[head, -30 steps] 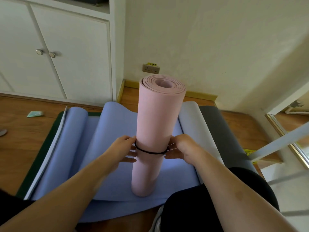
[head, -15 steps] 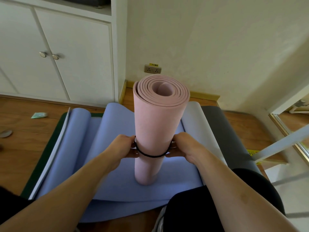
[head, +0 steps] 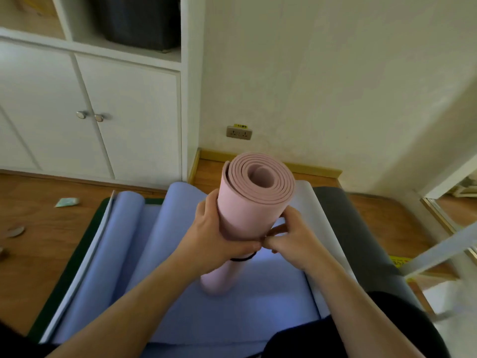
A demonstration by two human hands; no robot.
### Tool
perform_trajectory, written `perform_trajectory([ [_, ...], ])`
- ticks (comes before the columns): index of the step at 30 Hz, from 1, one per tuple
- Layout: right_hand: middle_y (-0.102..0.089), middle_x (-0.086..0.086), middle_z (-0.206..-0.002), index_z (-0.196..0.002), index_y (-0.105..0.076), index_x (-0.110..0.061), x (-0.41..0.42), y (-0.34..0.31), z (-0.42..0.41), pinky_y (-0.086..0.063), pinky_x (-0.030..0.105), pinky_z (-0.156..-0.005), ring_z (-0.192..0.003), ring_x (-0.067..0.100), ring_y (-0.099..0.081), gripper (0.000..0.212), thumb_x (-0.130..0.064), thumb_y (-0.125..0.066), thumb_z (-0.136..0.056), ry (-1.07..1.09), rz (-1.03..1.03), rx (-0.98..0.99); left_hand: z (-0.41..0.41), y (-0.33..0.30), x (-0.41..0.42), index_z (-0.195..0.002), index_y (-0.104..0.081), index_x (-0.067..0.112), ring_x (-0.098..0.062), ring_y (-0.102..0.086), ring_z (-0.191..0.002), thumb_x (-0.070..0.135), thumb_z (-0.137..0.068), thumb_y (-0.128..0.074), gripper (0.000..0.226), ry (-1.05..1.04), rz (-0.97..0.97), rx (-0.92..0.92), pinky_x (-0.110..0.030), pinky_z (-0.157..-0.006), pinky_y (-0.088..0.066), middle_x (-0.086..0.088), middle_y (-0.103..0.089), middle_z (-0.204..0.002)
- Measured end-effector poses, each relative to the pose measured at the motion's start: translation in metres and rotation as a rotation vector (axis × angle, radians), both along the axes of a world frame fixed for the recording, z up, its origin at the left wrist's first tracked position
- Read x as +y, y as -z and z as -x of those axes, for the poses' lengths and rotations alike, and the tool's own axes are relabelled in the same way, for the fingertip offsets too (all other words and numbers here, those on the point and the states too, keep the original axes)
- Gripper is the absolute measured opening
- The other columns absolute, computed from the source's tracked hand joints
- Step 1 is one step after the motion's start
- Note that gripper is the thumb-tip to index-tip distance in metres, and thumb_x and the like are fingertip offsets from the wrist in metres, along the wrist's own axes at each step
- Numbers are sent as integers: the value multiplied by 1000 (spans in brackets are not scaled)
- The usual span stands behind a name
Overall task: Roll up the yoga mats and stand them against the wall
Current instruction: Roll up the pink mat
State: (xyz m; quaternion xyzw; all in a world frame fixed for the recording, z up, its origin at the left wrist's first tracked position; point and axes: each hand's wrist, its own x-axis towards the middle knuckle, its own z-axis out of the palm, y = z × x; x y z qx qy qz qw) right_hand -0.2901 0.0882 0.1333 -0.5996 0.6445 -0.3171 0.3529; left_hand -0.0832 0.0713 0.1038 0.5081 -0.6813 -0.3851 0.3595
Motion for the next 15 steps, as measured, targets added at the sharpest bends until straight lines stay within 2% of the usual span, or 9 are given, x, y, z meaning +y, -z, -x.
perform_trajectory([
  [2, -51, -24, -134, -137, -45, -48, 6, -19, 2, -60, 27, -79, -120, 11, -63, 85, -11, -89, -74, -82, 133, -28, 1, -9, -2, -148, -25, 52, 4, -49, -115, 61, -51, -98, 121, -31, 13, 49, -31, -97, -50, 20, -42, -138],
  [3, -48, -26, -143, -150, -34, -48, 8, -31, 2, -59, 24, -86, -130, 6, -55, 101, -20, -94, -73, -111, 192, -26, 1, -12, -5, -147, -27, 55, 5, -51, -116, 62, -52, -98, 119, -28, 19, 65, -34, -98, -52, 20, -44, -137],
  [5, -45, -24, -153, -161, -17, -44, 8, -56, 2, -50, 15, -100, -139, -2, -47, 124, -41, -100, -69, -99, 296, 0, 4, -23, -10, -144, -32, 59, 4, -54, -118, 59, -54, -98, 112, -8, 42, 113, -35, -97, -56, 22, -47, -137],
  [6, -47, -22, -153, -162, -17, -43, 6, -70, 1, -45, 13, -104, -139, -3, -46, 127, -46, -99, -66, -73, 358, 42, 6, -30, -13, -141, -35, 61, 6, -55, -117, 53, -56, -100, 107, 3, 58, 139, -30, -93, -58, 23, -46, -136],
  [9, -56, -21, -144, -153, -39, -42, -13, -105, -7, -39, 9, -105, -134, -1, -52, 108, -44, -98, -63, -42, 525, 188, 10, -53, -35, -138, -37, 59, 18, -49, -108, 38, -61, -102, 103, -7, 100, 148, -6, -75, -52, 24, -40, -131],
  [10, -57, -21, -143, -150, -45, -39, -24, -112, -9, -38, 7, -104, -132, 0, -53, 100, -43, -97, -64, -36, 564, 208, 10, -61, -47, -141, -37, 55, 15, -50, -108, 40, -61, -101, 103, -26, 125, 107, -7, -77, -51, 22, -38, -129],
  [12, -59, -18, -142, -146, -51, -37, -51, -120, -15, -35, 3, -102, -131, 2, -53, 92, -41, -96, -66, -10, 629, 228, 7, -78, -76, -145, -37, 48, 0, -51, -110, 49, -59, -98, 106, -61, 178, 15, -21, -93, -51, 14, -34, -126],
  [13, -59, -16, -142, -146, -52, -37, -68, -121, -17, -34, 2, -102, -131, 3, -53, 90, -37, -96, -67, 0, 662, 218, 6, -86, -92, -146, -36, 47, -8, -51, -111, 52, -59, -97, 106, -79, 188, -20, -29, -97, -50, 10, -33, -123],
  [15, -58, -12, -142, -147, -53, -35, -105, -117, -24, -33, 3, -103, -131, 2, -52, 90, -27, -96, -68, 9, 719, 173, 3, -95, -132, -147, -36, 46, -15, -52, -111, 51, -61, -96, 105, -100, 166, -42, -37, -99, -50, 7, -36, -121],
])
